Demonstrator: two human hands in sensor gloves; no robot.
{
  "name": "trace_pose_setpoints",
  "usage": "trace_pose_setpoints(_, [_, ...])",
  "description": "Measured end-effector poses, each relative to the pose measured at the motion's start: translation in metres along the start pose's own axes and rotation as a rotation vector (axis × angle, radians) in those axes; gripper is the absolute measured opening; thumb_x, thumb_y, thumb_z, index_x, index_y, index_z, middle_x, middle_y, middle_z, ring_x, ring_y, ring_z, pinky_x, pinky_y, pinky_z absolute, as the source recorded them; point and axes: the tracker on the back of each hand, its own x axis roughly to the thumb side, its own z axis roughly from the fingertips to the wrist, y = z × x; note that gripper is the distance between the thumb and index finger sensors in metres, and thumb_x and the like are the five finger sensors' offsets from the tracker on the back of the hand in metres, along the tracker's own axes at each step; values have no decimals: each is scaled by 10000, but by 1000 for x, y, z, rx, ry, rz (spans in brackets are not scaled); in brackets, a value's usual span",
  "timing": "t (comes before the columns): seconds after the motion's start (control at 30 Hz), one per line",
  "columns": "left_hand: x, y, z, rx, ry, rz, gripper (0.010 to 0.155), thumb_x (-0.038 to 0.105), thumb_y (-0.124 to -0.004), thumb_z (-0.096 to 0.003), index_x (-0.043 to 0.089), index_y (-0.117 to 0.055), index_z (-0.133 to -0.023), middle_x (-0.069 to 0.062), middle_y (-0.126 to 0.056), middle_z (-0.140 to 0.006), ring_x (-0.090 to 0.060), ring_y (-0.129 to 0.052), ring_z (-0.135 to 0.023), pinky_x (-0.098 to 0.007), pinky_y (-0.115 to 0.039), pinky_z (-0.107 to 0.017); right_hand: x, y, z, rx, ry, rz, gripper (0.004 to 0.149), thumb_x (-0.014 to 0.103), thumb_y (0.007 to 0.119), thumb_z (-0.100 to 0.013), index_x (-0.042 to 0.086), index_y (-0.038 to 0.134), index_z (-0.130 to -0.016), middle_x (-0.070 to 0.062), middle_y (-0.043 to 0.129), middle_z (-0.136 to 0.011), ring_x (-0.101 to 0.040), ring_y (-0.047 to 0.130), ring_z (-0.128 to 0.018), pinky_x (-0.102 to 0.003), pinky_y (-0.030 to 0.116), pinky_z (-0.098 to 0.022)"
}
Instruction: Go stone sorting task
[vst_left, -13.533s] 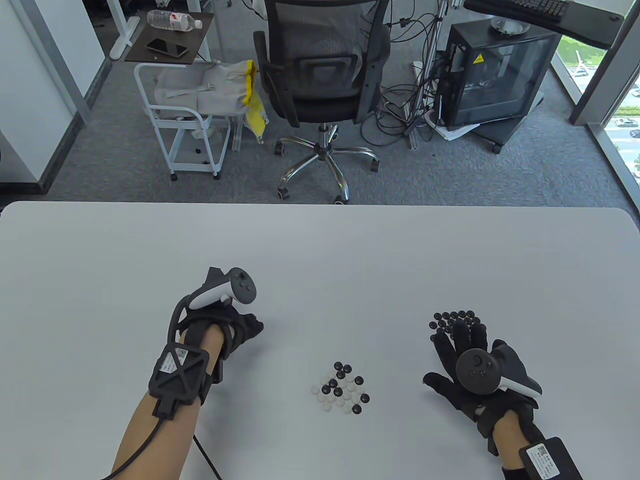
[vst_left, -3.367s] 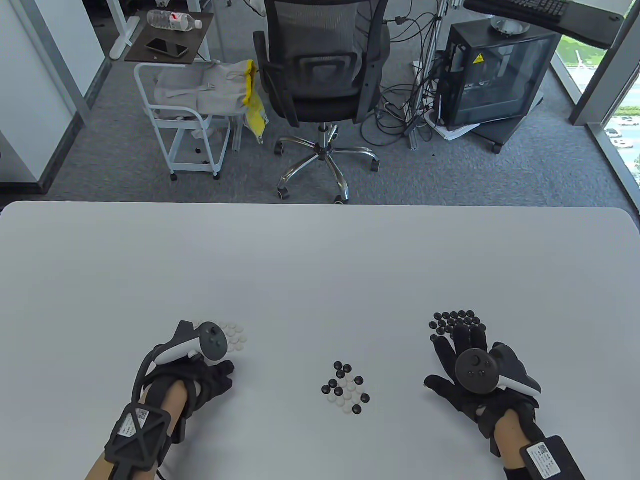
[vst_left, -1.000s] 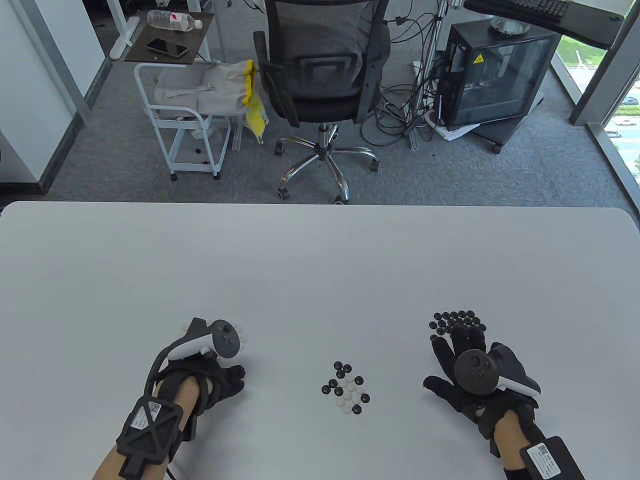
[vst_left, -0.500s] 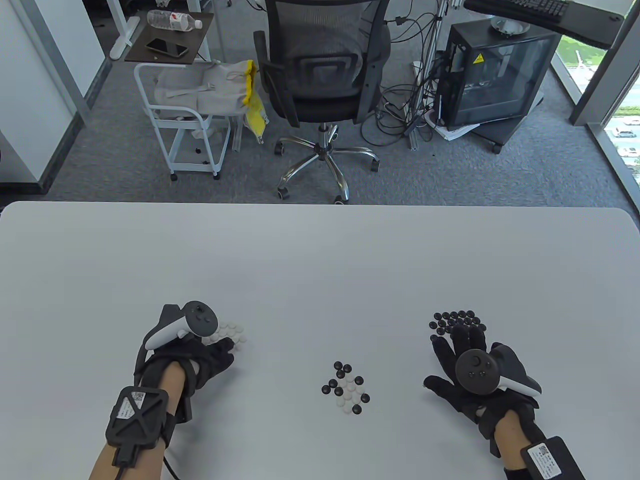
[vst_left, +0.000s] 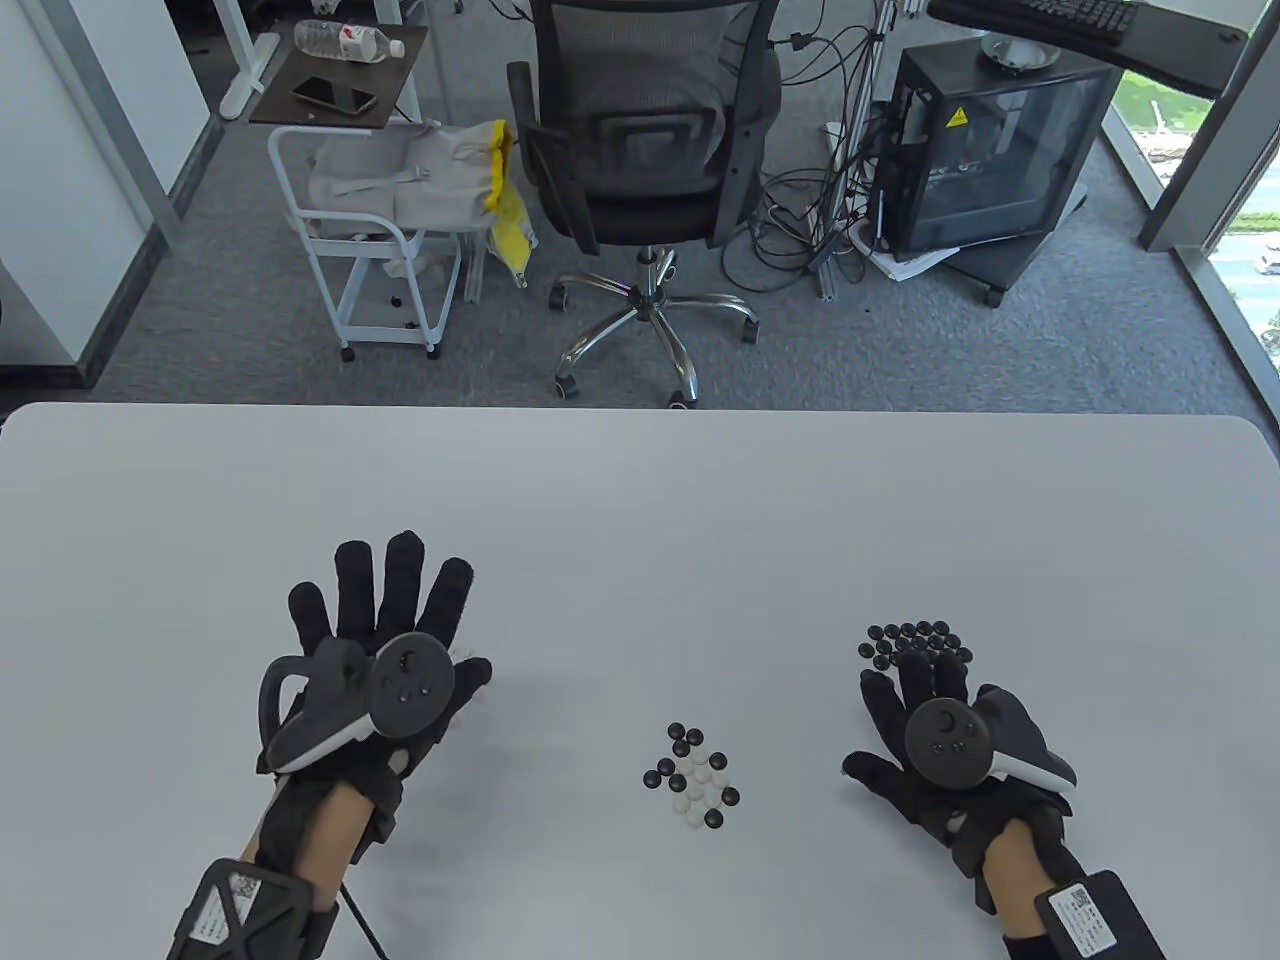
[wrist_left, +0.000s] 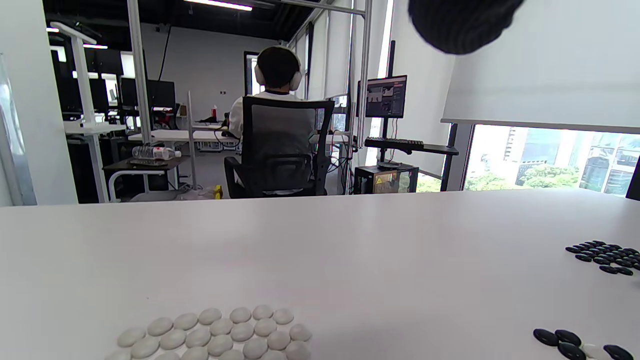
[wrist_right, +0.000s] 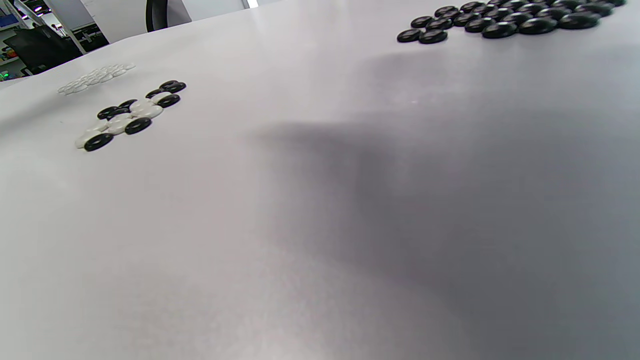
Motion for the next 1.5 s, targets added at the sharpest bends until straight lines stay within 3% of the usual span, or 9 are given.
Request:
trace_pose_setpoints(0.23, [14, -43, 17, 59, 12, -28, 804, 560, -564, -579, 232, -117, -1161, -183, 106, -1158, -534, 163, -954, -817, -9, -537, 1, 3, -3, 15, 1, 3, 855, 515, 483, -633, -62, 146, -1166, -482, -64, -1055, -701, -99, -869, -894, 34, -490])
trace_pose_setpoints(0.5, [5, -93, 10, -51, 0, 3, 763, 571, -557, -573, 264, -201, -1174, -186, 74, -1171, -536, 139, -968, -820, -16, -532, 0, 9, -8, 39, 9, 5, 858, 515, 482, -633, -64, 138, -1164, -481, -63, -1056, -702, -98, -870, -895, 36, -490])
trace_pose_setpoints(1.03, [-12, -118, 18, -145, -7, 50, 799, 573, -545, -571, 227, -150, -1173, -231, 109, -1152, -546, 149, -964, -824, -3, -525, 13, 14, -25, 42, -35, -14, 855, 515, 481, -630, -63, 152, -1168, -481, -59, -1056, -701, -90, -876, -900, 42, -492])
trace_pose_setpoints(1.13, [-15, -122, 18, -163, 1, 48, 796, 572, -546, -570, 230, -154, -1173, -234, 106, -1153, -546, 146, -966, -824, -6, -529, 26, -3, -25, -40, -104, -57, 828, 511, 494, -627, -39, 232, -1187, -477, -48, -1063, -700, -86, -881, -902, 48, -498])
trace_pose_setpoints(1.23, [-17, -125, 17, -170, -2, 61, 794, 568, -548, -571, 232, -154, -1173, -230, 110, -1151, -543, 150, -966, -822, 0, -529, 43, -35, -26, -60, -151, -165, 746, 501, 530, -627, 4, 513, -1184, -435, -15, -1102, -681, -91, -900, -902, 37, -515])
trace_pose_setpoints(1.4, [-19, -127, 15, -167, -15, 76, 793, 562, -555, -569, 236, -156, -1172, -229, 121, -1145, -539, 159, -964, -821, 6, -532, 80, -96, -48, 49, -192, -199, 707, 506, 539, -629, 13, 714, -1105, -412, 98, -1149, -679, -55, -920, -907, 58, -523])
trace_pose_setpoints(1.5, [-21, -127, 15, -159, -14, 90, 793, 562, -555, -570, 235, -159, -1173, -230, 119, -1146, -539, 157, -964, -821, 5, -532, 101, -104, -63, 120, -180, -126, 687, 506, 538, -631, 32, 747, -1084, -401, 129, -1159, -676, -41, -930, -908, 70, -528])
